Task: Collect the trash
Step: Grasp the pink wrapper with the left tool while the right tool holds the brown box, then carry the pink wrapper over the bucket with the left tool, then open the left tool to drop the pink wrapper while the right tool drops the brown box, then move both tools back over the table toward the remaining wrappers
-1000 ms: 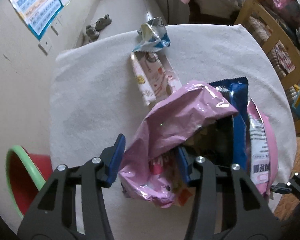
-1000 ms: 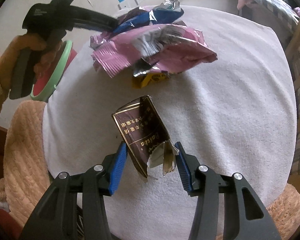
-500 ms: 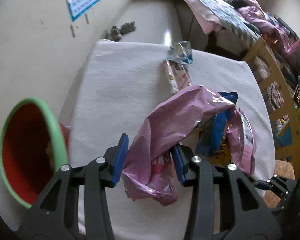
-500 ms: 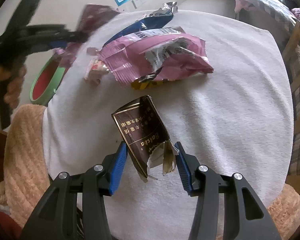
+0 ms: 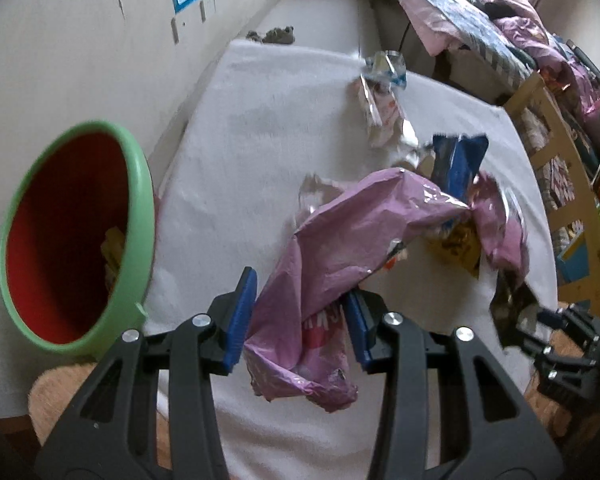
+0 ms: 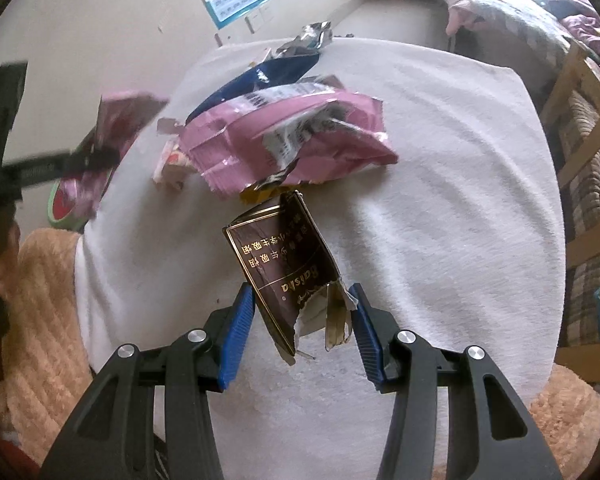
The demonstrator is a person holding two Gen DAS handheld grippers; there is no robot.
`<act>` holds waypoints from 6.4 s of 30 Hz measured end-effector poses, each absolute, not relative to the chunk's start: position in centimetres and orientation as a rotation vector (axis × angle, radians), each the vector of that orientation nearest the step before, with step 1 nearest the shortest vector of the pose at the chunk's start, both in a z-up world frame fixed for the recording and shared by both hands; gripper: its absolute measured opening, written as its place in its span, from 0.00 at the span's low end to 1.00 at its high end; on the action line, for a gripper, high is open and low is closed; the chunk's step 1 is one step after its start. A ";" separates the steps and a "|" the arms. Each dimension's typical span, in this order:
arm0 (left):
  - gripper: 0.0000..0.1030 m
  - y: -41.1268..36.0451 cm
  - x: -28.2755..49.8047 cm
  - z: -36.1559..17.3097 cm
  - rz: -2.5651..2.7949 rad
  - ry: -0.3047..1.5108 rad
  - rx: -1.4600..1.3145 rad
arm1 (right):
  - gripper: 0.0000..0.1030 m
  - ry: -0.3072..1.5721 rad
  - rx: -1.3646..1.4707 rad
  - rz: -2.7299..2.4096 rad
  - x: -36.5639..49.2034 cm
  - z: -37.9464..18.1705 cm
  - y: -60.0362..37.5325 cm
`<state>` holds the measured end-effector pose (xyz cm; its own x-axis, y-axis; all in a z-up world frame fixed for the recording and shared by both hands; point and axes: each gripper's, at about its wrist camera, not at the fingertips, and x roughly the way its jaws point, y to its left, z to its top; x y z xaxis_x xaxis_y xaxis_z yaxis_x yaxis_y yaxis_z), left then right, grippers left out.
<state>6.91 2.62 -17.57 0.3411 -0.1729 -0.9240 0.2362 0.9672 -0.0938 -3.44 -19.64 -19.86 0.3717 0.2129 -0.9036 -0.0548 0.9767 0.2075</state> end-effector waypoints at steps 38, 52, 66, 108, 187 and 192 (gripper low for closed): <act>0.37 2.1 5.6 -22.0 -0.277 1.279 0.127 | 0.49 1.272 0.083 0.156 -2.2 -22.0 -17.9; 0.30 3.3 5.9 -16.5 -0.270 1.125 0.054 | 0.42 1.084 0.196 0.176 -3.3 -15.5 -19.1; 0.30 5.0 6.1 -11.2 -0.257 0.991 -0.012 | 0.42 0.948 0.157 0.315 -1.8 -9.9 -14.2; 0.30 24.0 5.4 -13.5 0.159 0.960 -0.124 | 0.43 0.929 -0.123 0.459 6.6 -10.7 4.9; 0.69 18.6 7.0 -13.5 0.054 0.991 -0.070 | 0.74 1.031 0.406 -0.161 6.5 -13.5 -18.8; 0.69 15.7 6.8 -13.3 0.006 0.999 -0.018 | 0.74 1.149 0.515 -0.192 5.8 -17.3 -22.0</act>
<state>6.82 15.71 -13.34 0.5409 -0.0036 -0.8411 -0.0134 0.9998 -0.0129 5.82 -22.00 -17.29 0.4086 0.1136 -0.9056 0.4026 0.8680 0.2906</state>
